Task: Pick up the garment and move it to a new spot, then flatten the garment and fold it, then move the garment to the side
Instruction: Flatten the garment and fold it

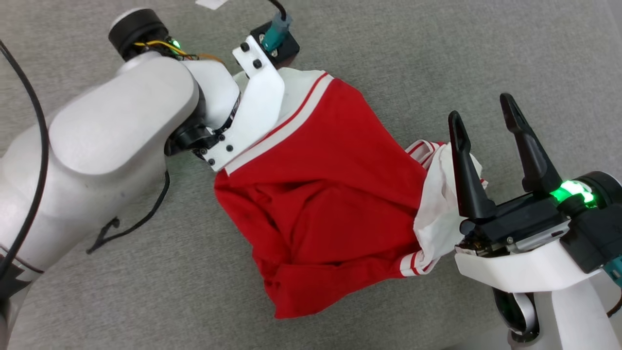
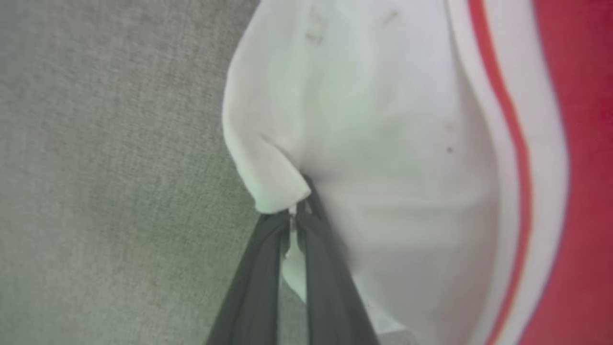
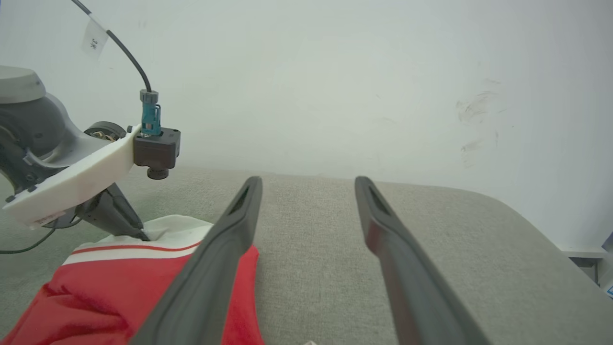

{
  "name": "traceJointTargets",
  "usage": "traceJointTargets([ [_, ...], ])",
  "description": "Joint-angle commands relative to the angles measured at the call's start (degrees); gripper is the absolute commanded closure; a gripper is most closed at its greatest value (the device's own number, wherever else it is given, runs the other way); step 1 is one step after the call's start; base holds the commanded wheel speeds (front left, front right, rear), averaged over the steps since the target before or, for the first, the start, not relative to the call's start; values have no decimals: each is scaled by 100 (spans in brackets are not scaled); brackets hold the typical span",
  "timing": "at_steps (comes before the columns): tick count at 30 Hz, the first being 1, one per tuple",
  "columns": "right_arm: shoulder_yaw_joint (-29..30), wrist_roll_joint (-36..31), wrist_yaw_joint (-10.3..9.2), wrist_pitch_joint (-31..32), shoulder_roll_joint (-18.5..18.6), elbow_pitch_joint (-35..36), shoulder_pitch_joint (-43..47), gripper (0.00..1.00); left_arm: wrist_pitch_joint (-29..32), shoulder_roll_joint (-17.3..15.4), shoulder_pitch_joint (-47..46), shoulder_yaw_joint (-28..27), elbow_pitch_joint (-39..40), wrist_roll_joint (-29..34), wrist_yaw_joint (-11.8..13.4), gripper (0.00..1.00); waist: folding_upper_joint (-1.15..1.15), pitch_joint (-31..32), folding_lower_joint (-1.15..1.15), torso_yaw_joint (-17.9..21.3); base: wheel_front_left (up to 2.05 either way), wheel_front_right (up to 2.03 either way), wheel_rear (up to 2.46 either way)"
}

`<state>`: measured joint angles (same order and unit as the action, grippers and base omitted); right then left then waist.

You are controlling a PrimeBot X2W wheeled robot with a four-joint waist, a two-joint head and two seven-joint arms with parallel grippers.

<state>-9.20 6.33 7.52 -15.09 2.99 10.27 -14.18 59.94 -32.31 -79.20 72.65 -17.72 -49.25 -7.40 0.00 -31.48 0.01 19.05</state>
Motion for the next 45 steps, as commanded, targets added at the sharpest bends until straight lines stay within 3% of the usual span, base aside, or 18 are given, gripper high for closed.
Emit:
traceJointTargets([
  [1, 39, -63, -6, -11, -21, 0, -37, 0, -93, -105, 167, 120, -84, -25, 2, 100, 0, 119, -1, -113, 0, 0, 0],
  [7, 197, -171, -6, -11, -20, -49, 161, 0, -549, -270, 34, 77, -65, -162, 2, 100, 0, 492, -1, -440, 0, 0, 0],
  [18, 281, -319, -6, -11, -19, -51, 402, 0, -1026, -1505, 729, 72, -606, -620, 22, 100, 0, 942, -1, -864, 0, 0, 0],
  [22, 300, -373, -6, -11, -20, -90, 496, 0, -1193, -1799, 1146, 54, -882, -819, 162, 100, 0, 953, -1, -866, 0, 0, 0],
  [25, 350, -403, -6, -11, -20, -104, 530, 0, -1432, -1818, 1441, 21, -1074, -976, 243, 100, 0, 984, -1, -896, 0, 0, 0],
  [26, 348, -418, -6, -11, -20, -123, 567, 0, -1605, -1773, 1511, -9, -1116, -974, 260, 96, 0, 1016, -1, -918, 0, 0, 0],
  [27, 342, -432, -6, -11, -9, -138, 574, 0, -1835, -1725, 1539, -52, -1139, -938, 291, 0, 0, 1062, -1, -938, 0, 0, 0],
  [30, 385, -489, -6, -11, 94, -140, 531, 0, -2596, -1587, 1595, -203, -1206, -818, 368, 0, 0, 1241, -1, -1030, 0, 0, 0],
  [31, 480, -595, -6, -11, 234, -60, 419, 0, -3646, -1491, 1676, -363, -1264, -565, 514, 0, 0, 1462, -1, -1160, 0, 0, 0],
  [36, 508, -702, -6, -11, 601, -42, 156, 0, -5429, -1376, 1907, -595, -1252, -88, 991, 0, 0, 1767, -1, -1337, 0, 0, 0],
  [41, 276, -617, -6, 10, 1142, -291, -263, 0, -6902, -1255, 2407, -1018, -1018, -114, 1785, 0, 0, 1996, -1, -1498, 0, 0, 0],
  [45, -88, -293, -6, 560, 1665, -504, -753, 0, -7421, -1232, 2912, -1342, -631, -137, 2395, 0, 0, 2106, -1, -1603, 0, 0, 0],
])
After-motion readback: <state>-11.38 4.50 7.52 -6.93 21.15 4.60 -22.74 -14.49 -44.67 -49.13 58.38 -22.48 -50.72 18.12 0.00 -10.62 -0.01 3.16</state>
